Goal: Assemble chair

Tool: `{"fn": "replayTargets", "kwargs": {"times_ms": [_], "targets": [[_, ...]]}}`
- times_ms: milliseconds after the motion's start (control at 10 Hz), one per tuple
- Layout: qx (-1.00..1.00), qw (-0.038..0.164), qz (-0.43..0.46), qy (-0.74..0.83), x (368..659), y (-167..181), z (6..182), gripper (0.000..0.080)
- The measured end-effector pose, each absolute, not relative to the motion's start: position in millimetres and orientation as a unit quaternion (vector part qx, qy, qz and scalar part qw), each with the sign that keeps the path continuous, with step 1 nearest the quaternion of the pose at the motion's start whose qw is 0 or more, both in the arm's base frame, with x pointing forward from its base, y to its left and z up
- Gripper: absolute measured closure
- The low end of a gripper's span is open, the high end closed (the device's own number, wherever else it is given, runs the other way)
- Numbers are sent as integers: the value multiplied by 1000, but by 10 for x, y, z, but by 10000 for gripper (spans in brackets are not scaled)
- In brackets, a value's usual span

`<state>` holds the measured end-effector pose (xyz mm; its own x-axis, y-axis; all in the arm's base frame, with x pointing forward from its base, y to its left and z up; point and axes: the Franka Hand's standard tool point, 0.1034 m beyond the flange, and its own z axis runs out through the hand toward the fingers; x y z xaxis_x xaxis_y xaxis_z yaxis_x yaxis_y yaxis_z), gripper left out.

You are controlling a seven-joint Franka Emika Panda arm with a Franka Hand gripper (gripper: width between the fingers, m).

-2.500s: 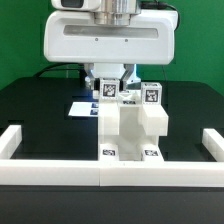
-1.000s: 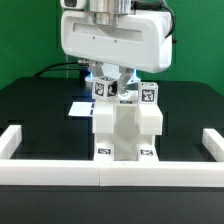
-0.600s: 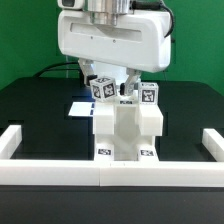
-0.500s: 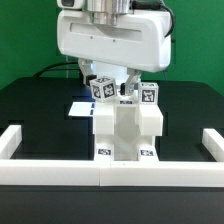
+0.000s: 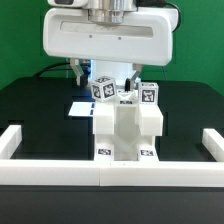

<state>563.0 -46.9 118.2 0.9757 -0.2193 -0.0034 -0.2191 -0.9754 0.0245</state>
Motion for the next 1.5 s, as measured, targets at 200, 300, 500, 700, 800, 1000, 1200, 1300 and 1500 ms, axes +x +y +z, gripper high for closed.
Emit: {"fn": "replayTargets", "kwargs": {"times_ms": [200, 300, 500, 700, 800, 1000, 1200, 1300, 1500], "targets": [[999, 13, -4, -34, 5628, -480, 1180, 150], [1000, 12, -5, 3, 5627, -489, 1181, 150], [998, 13, -6, 60, 5626, -497, 1180, 150], [993, 17, -9, 120, 5623, -508, 1180, 150], [989, 18, -9, 145, 5623, -510, 1180, 150], [979, 22, -13, 200, 5620, -529, 1181, 150], [979, 22, -13, 200, 5622, -526, 1179, 246], [979, 22, -13, 200, 5622, -527, 1178, 246], [979, 22, -13, 200, 5619, -530, 1176, 515]]}}
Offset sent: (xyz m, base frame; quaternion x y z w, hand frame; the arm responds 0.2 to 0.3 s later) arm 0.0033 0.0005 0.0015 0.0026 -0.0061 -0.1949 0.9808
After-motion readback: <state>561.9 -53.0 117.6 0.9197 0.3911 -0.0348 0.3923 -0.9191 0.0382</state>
